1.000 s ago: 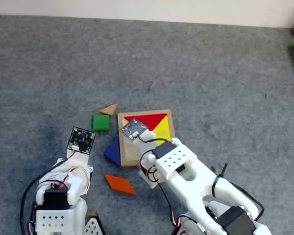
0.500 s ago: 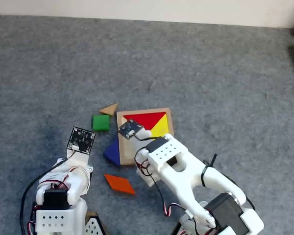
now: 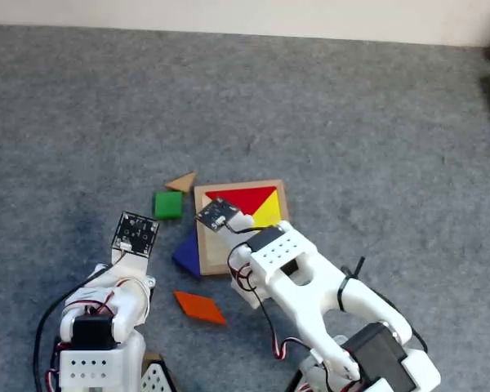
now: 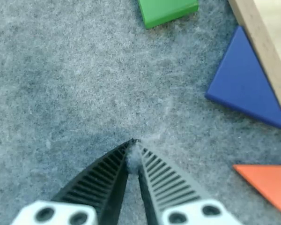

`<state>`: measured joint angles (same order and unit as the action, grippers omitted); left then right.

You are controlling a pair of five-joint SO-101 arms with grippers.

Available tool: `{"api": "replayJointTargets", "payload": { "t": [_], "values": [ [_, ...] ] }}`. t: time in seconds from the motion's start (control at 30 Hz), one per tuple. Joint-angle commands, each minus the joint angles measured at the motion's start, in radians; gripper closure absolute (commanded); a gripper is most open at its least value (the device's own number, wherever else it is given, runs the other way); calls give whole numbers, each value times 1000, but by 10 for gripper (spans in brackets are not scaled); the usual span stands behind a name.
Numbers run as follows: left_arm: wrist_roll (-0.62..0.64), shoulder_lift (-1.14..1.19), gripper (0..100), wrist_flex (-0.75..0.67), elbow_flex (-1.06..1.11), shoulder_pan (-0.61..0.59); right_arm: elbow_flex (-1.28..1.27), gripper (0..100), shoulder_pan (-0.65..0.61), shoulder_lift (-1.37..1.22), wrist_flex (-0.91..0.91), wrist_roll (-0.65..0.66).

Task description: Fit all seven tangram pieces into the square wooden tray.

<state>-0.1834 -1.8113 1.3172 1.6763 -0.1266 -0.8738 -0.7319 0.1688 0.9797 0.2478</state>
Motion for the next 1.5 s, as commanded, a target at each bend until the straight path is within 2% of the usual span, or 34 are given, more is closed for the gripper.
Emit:
{"api": "replayJointTargets", "payload": {
  "t": [0.0,0.2,0.4,0.7,0.9,1.0,1.2,1.47],
  "values": [
    [11,-8,995,5,19,-4,22,829,-21,16,-18,35],
    [11,-10,995,5,19,-4,19,899,-21,18,-16,37],
    [11,-10,995,6,19,-4,25,908,-21,25,36,74],
    [11,-10,995,6,19,-4,-35,908,-12,311,87,87],
    [11,-8,995,6,19,-5,-30,908,-10,414,134,249],
    [11,-8,995,5,19,-5,31,908,-2,400,120,342],
    [11,-8,995,5,19,-5,186,908,94,257,77,396],
    [11,-8,995,5,19,-5,255,908,104,47,-15,503]
  ]
}}
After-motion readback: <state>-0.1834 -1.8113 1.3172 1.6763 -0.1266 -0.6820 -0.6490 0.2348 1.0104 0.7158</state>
